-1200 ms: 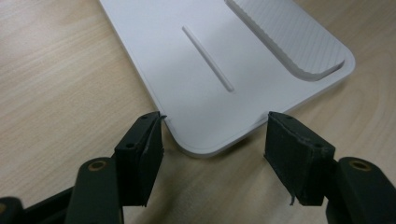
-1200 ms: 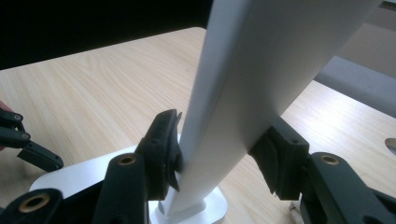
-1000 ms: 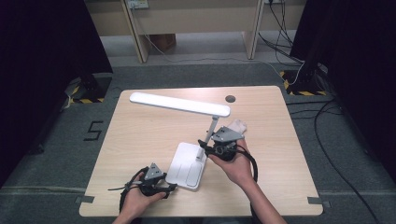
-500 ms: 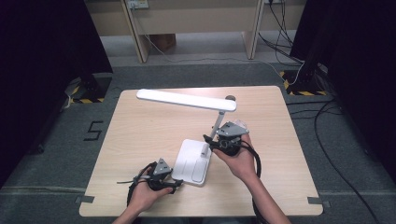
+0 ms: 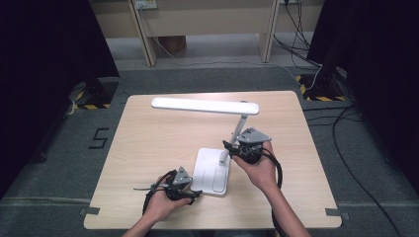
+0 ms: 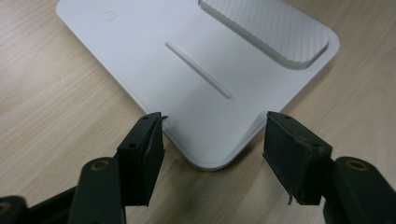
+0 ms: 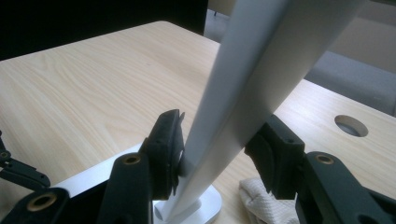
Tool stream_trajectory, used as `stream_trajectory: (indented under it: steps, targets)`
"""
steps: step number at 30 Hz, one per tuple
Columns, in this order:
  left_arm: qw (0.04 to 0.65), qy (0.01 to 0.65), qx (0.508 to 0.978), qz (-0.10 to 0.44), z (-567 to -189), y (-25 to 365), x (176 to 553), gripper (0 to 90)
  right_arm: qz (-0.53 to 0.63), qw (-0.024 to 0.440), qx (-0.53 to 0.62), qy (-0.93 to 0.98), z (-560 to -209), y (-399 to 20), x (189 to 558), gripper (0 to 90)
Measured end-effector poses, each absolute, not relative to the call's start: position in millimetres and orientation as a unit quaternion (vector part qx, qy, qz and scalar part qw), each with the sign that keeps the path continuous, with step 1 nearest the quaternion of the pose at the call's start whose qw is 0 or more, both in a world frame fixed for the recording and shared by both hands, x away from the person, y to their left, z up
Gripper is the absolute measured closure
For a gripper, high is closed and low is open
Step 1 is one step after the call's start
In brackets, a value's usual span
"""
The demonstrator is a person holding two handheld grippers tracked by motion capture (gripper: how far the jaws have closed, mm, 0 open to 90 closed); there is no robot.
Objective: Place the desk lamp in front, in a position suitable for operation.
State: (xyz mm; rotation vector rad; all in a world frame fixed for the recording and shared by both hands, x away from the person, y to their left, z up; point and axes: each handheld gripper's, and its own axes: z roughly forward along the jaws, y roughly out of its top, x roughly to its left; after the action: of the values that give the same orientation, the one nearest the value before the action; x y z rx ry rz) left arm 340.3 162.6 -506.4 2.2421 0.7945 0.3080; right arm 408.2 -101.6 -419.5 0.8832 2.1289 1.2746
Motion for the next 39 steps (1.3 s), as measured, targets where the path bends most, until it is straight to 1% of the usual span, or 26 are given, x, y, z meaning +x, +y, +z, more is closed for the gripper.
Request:
stream_trajectory:
  steps: [5, 17, 39]
  targets:
    - [0.368, 0.305, 0.871, 0.116, -506.8, 156.8, 340.5, 39.1, 0.466, 0.252, 0.328, 0.782, -419.4, -104.5, 411.0, 55.9]
    - [0.365, 0.285, 0.879, 0.112, -506.2, 137.9, 340.6, 37.8, 0.458, 0.264, 0.347, 0.774, -419.2, -118.8, 405.4, 57.6]
    - [0.371, 0.277, 0.880, 0.104, -506.6, 130.4, 337.4, 38.3, 0.454, 0.272, 0.364, 0.766, -419.5, -129.8, 393.5, 58.4]
